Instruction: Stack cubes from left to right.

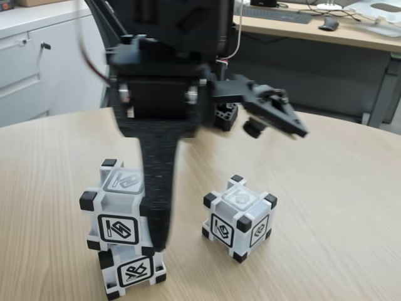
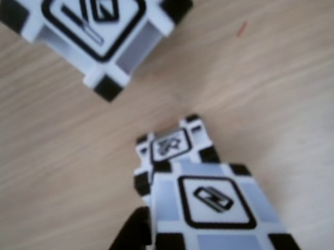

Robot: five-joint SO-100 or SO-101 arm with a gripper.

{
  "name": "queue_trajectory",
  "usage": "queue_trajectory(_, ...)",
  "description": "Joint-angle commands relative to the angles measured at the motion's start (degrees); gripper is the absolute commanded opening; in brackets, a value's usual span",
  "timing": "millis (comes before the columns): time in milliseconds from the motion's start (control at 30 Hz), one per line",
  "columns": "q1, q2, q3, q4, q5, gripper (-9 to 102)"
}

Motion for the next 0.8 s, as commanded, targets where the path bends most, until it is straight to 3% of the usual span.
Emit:
queue_trajectory(0, -2.11, 1.76, -1.93, 0.53, 0.00, 41)
queue_trajectory(333, -8.88, 3.25, -1.85, 8.88, 2.72, 41)
queue_trajectory(767, -9.40, 4.04, 3.87, 8.88, 7.38, 41)
